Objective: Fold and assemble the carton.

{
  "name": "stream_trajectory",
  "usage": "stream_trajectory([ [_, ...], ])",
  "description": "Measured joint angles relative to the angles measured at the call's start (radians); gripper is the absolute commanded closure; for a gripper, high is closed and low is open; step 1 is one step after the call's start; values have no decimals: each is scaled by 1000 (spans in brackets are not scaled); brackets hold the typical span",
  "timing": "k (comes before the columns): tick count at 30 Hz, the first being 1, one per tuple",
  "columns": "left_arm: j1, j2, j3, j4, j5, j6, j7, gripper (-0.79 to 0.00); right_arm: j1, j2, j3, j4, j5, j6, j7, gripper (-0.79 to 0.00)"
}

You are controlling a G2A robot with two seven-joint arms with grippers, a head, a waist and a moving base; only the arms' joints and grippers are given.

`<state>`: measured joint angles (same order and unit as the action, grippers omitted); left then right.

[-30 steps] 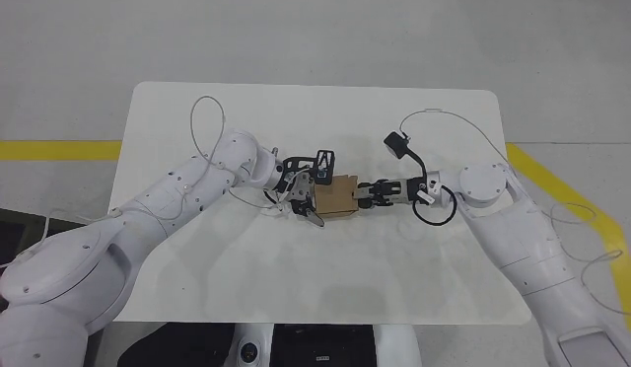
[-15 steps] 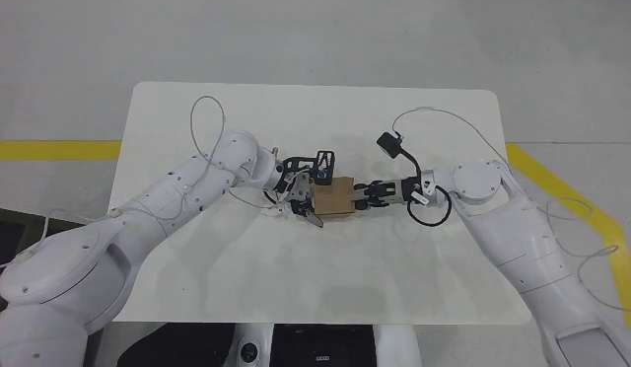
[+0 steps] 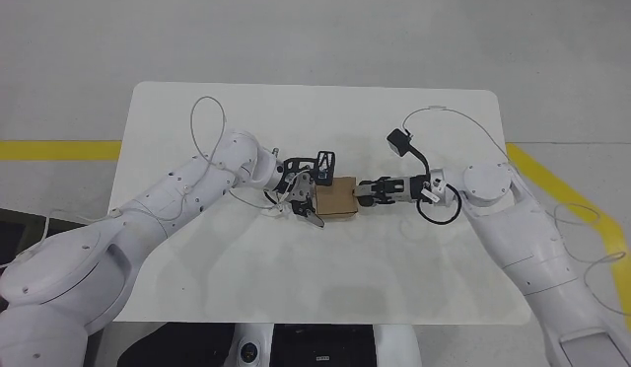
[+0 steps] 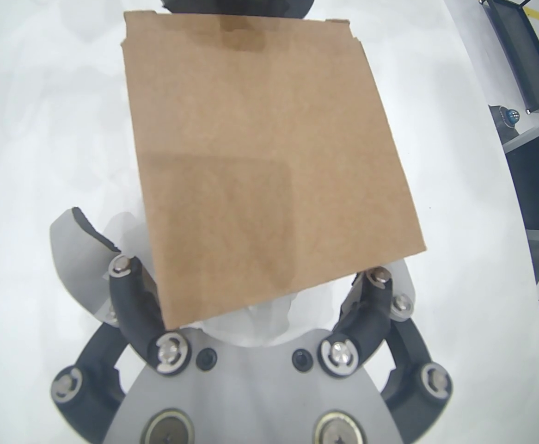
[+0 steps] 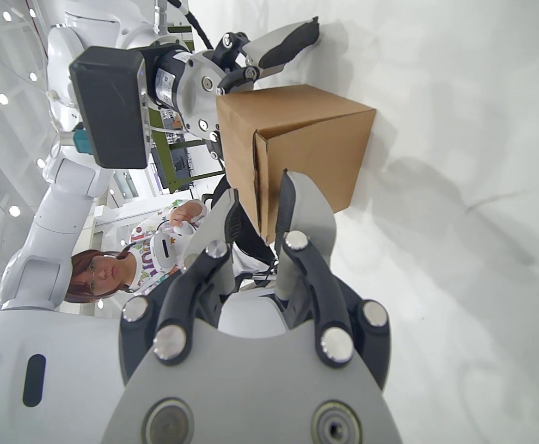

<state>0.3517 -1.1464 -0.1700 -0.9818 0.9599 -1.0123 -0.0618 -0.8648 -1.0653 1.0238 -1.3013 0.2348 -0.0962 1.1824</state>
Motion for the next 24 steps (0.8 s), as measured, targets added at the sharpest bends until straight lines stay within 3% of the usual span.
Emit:
stream_trajectory([
  [9, -2, 0, 0, 3, -1, 0, -1, -785, -16, 10, 32, 5, -7, 4, -9, -6],
  [24, -3, -1, 0, 1, 2, 0, 0, -785, -6, 2, -11, -11, -33, 11, -10, 0],
])
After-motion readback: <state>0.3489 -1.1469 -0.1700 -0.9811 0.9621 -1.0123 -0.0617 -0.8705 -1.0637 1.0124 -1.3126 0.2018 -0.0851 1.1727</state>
